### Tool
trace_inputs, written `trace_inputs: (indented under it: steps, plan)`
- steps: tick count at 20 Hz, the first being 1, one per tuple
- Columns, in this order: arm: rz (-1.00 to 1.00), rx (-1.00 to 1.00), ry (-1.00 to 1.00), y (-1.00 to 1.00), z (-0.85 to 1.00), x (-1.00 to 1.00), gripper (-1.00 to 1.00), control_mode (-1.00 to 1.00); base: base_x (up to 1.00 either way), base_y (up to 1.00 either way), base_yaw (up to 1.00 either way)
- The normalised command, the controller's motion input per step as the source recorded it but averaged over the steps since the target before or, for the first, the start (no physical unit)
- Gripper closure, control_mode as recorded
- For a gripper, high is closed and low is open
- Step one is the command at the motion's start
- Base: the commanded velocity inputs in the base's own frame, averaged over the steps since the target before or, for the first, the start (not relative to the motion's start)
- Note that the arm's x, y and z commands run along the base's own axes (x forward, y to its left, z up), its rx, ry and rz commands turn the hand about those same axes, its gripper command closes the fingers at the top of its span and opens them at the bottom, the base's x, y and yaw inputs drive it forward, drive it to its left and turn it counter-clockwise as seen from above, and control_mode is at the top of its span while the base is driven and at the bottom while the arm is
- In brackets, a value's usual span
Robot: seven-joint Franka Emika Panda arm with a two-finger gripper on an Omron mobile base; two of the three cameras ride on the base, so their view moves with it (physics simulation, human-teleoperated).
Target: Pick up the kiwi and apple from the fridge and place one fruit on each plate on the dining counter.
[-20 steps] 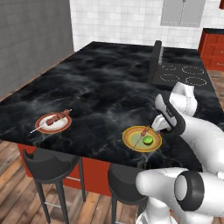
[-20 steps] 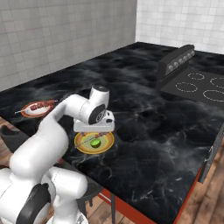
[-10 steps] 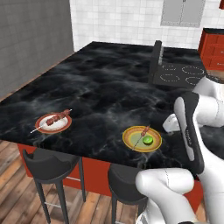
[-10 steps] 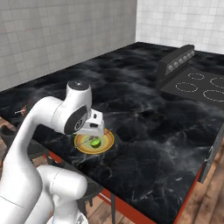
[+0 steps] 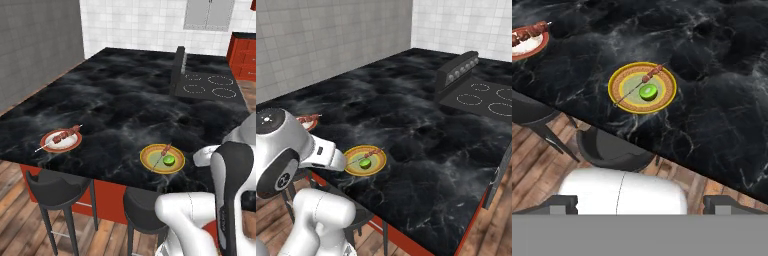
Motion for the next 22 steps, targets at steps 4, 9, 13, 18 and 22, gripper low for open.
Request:
trace_inputs:
  steps: [4, 9, 13, 18, 22]
  plan:
    - [-0.22, -0.11, -0.02, 0.45, 0.44, -0.24, -1.00, -1.00, 0.00, 0.00, 0.00]
    - [-0.11, 0.01, 0.00, 0.20, 0.53, -0.04, -1.00, -1.00, 0.00, 0.00, 0.00]
    - [-0.03, 0.04, 0.00, -0.17, 0.09, 0.00, -1.00, -1.00, 0.00, 0.00, 0.00]
    - [-0.06, 0.00, 0.00, -0.14, 0.00, 0.00, -1.00, -1.00, 0.00, 0.00, 0.00]
    - [0.00, 0.00, 0.00, 0.00, 0.00, 0.00, -1.00, -1.00, 0.00, 0.00, 0.00]
